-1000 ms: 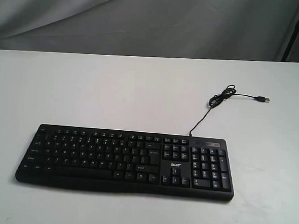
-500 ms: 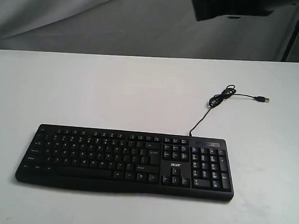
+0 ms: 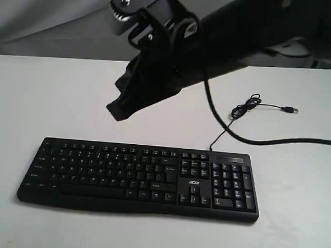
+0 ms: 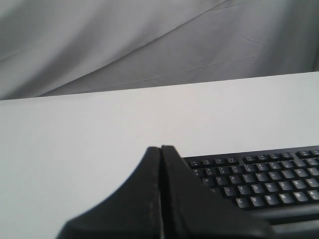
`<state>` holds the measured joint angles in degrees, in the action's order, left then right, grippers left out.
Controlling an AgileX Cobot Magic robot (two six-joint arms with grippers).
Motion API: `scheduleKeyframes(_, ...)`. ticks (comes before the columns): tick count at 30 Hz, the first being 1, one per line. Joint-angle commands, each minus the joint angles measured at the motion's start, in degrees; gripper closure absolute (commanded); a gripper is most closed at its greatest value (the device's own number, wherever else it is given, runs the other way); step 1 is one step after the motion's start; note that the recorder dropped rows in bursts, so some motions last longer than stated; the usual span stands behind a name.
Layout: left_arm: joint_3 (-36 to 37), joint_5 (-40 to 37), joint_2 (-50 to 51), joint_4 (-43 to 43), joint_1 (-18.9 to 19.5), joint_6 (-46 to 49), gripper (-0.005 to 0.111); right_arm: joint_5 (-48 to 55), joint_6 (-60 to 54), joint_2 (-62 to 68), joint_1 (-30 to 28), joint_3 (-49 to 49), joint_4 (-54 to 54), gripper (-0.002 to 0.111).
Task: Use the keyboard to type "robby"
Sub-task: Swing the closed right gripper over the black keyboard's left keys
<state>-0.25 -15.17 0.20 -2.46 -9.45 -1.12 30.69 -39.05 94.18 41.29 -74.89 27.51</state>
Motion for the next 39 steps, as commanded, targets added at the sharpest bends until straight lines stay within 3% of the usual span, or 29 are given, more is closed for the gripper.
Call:
scheduleKeyframes(1, 0.25, 0.31, -0.2, -0.27, -0.36, -0.16, 0.107, -5.1, -0.35, 4.66, 1.51, -0.24, -0.56, 0.108)
scheduleKeyframes(15, 0.25, 0.31, -0.2, -0.27, -0.36, -0.16, 0.107, -14.42, -4.17, 15.13, 5.49, -0.7, 0.09, 0.108)
scheduleKeyframes(27, 0.25, 0.31, -0.2, -0.27, -0.36, -0.16, 0.107, -2.94, -4.27, 26.46, 5.49, -16.62, 0.71, 0.108)
scheduleKeyframes(39, 0.25, 0.31, -0.2, -0.27, -0.36, -0.16, 0.107, 0.81, -4.56, 34.05, 5.59, -24.03, 1.93, 0.108)
